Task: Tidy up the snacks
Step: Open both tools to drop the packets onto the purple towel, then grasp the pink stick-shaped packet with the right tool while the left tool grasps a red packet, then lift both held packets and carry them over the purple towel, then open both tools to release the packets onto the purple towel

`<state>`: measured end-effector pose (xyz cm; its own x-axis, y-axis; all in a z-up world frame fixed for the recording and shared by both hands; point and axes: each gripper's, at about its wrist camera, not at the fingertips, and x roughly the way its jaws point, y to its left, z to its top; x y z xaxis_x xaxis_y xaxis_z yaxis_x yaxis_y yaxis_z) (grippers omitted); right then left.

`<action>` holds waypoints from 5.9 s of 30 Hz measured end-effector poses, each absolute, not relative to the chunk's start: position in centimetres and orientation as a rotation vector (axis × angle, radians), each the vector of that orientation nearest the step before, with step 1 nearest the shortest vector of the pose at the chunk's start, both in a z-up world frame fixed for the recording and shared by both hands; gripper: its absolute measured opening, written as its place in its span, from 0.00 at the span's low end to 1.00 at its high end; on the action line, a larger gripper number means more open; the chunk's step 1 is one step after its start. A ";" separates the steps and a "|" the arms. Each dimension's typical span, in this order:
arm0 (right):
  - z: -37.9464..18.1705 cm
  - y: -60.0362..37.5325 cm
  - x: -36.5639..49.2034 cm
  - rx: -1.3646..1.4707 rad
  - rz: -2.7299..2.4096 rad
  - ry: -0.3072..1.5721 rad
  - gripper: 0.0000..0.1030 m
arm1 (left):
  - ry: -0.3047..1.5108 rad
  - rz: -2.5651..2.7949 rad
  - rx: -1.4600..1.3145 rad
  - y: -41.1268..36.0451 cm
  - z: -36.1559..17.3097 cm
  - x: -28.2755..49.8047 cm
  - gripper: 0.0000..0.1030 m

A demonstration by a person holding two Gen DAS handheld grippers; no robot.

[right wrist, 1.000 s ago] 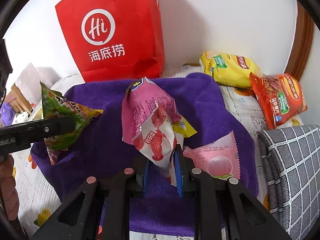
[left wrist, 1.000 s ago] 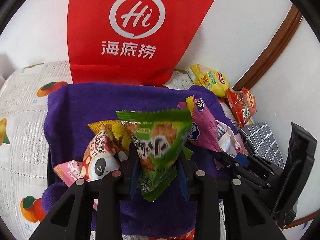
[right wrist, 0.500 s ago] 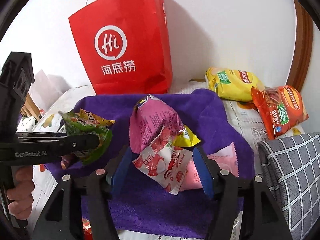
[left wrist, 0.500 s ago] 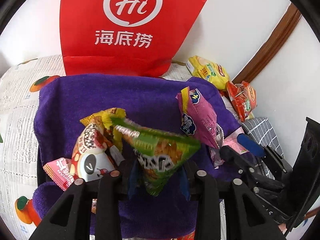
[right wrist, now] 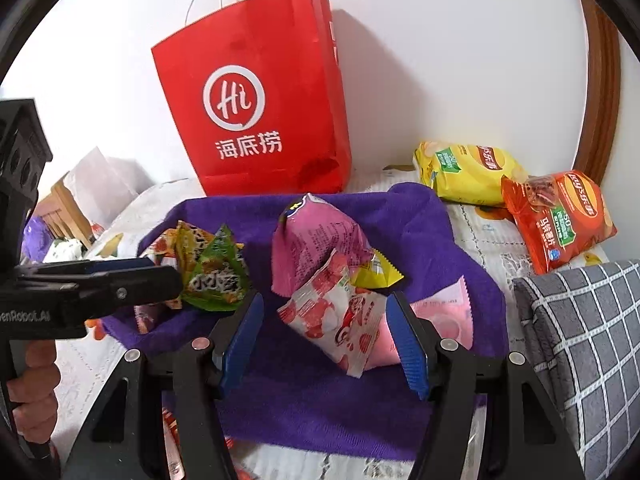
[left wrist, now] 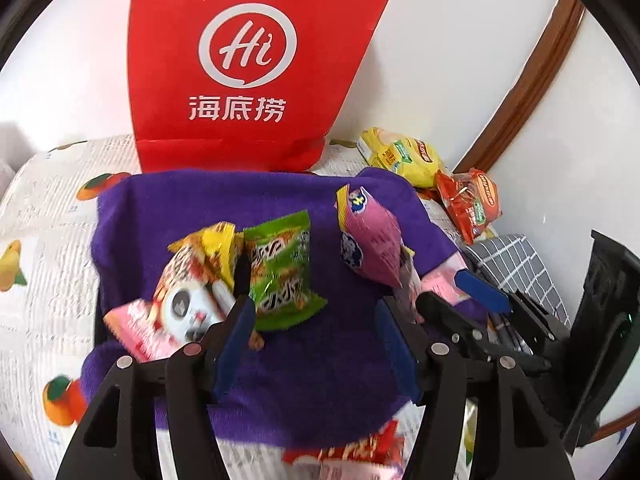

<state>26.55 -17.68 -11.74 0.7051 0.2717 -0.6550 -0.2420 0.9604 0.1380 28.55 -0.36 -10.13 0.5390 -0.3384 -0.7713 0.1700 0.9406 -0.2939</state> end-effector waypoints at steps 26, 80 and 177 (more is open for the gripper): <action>-15.6 -11.3 13.4 -0.026 0.343 1.007 0.51 | 1.027 -0.264 -0.166 3.9 -12.9 18.5 0.59; -17.7 -21.3 12.5 0.092 0.140 0.895 0.24 | 0.989 -0.461 -0.005 -7.7 -12.8 18.1 0.36; -12.5 -17.0 28.2 0.074 0.230 0.777 0.47 | 1.006 -0.311 -0.173 -0.8 -12.4 30.6 0.42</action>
<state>28.23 -16.96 -12.49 0.6892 0.2326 -0.6862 -0.1783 0.9724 0.1506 30.61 -0.75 -12.42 0.4962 -0.3338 -0.8015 0.1760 0.9427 -0.2836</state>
